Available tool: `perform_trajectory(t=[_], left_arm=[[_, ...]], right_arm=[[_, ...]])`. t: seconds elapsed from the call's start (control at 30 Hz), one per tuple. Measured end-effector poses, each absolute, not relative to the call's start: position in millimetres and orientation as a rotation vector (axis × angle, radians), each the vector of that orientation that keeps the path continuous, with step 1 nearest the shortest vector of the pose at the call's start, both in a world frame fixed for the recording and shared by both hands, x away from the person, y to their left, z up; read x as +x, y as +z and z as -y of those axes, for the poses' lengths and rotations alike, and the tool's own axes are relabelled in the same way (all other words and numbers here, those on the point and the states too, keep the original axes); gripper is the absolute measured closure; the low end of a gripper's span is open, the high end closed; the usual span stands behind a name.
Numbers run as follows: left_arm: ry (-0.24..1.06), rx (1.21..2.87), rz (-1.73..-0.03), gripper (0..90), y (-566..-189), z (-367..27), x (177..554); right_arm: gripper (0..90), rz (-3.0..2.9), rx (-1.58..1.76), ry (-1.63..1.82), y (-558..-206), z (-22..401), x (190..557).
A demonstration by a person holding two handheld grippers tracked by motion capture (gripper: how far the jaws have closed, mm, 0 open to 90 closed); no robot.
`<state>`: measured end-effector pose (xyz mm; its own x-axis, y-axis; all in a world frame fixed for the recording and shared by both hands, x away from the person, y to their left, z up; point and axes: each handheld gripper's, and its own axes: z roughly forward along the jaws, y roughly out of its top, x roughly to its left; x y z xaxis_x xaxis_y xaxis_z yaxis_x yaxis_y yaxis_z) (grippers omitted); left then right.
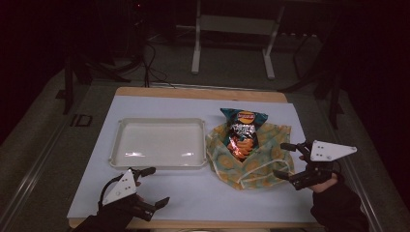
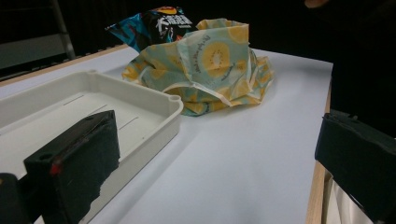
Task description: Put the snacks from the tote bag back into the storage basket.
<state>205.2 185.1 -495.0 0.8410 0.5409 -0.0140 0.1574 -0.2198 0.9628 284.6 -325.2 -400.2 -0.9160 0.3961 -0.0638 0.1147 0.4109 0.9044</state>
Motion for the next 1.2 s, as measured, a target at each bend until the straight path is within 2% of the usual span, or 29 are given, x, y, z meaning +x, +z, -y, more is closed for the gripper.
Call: perform_trajectory(t=[0.5,1.03,1.1,1.2], left_arm=[[0.383,1.784,-0.541,0.4,-495,-186,205],[0.380,1.789,-0.544,0.4,-496,-186,205],[0.380,1.790,-0.544,0.4,-496,-186,205],[0.380,1.791,-0.545,0.4,-496,-186,205]], right_arm=[[11.1,-2.330,0.542,1.505,-388,322,328],[17.4,-2.318,0.628,1.469,-391,317,374],[21.2,-2.322,0.639,1.466,-393,316,383],[22.2,-2.323,0.651,1.462,-395,314,392]])
